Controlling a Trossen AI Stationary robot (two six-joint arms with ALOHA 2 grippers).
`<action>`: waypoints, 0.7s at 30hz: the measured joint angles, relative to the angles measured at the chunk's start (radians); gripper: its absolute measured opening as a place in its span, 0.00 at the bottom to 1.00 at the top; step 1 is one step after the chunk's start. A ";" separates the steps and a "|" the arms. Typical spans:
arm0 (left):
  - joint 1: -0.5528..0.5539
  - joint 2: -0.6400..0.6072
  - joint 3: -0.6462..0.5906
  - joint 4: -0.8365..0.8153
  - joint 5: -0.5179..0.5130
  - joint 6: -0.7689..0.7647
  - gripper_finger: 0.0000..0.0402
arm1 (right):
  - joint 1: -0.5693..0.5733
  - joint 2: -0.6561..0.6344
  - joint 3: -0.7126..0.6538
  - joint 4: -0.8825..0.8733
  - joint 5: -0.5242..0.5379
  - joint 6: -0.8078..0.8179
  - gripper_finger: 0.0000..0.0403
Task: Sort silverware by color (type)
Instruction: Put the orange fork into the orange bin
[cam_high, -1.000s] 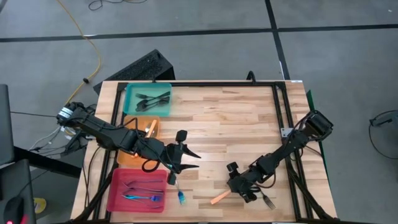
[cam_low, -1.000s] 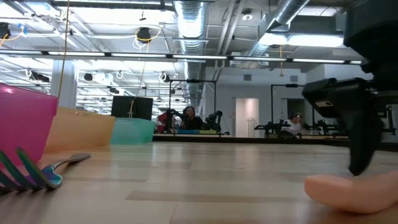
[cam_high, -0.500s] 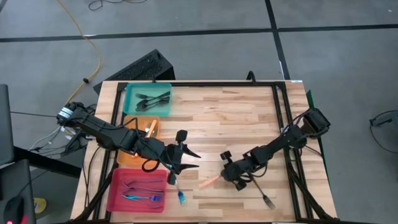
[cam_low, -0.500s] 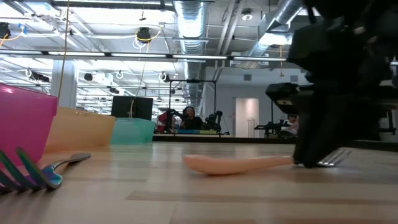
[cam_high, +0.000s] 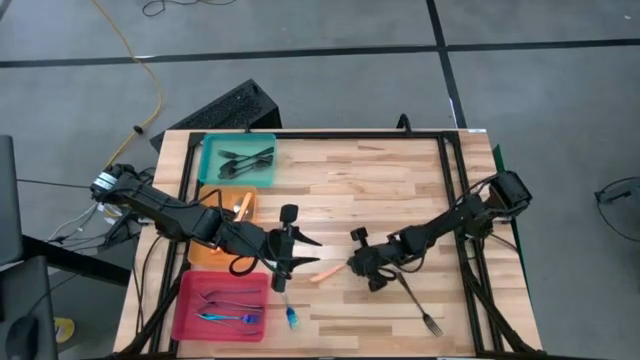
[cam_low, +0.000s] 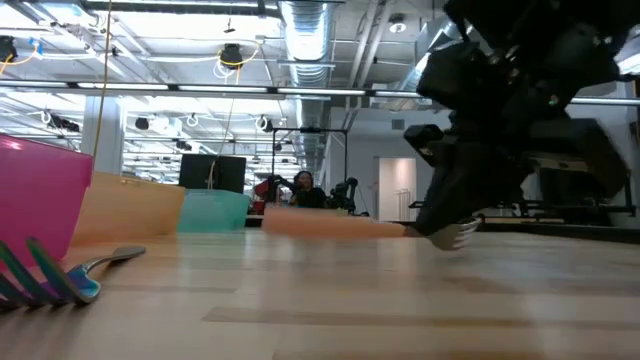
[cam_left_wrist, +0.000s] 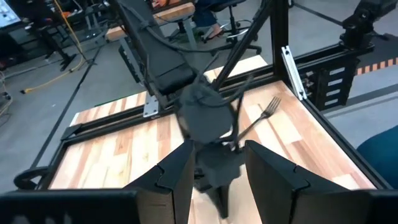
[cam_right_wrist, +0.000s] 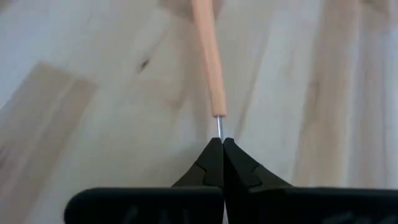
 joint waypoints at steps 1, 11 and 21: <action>0.000 -0.002 0.000 0.000 -0.001 0.000 0.31 | -0.009 -0.010 -0.006 -0.003 0.001 0.000 0.03; 0.000 -0.020 0.000 -0.011 -0.018 -0.005 0.31 | -0.096 -0.134 -0.009 -0.040 0.013 -0.021 0.03; -0.003 -0.017 0.000 0.010 -0.015 -0.012 0.31 | -0.121 -0.085 -0.007 0.180 -0.064 -0.028 0.33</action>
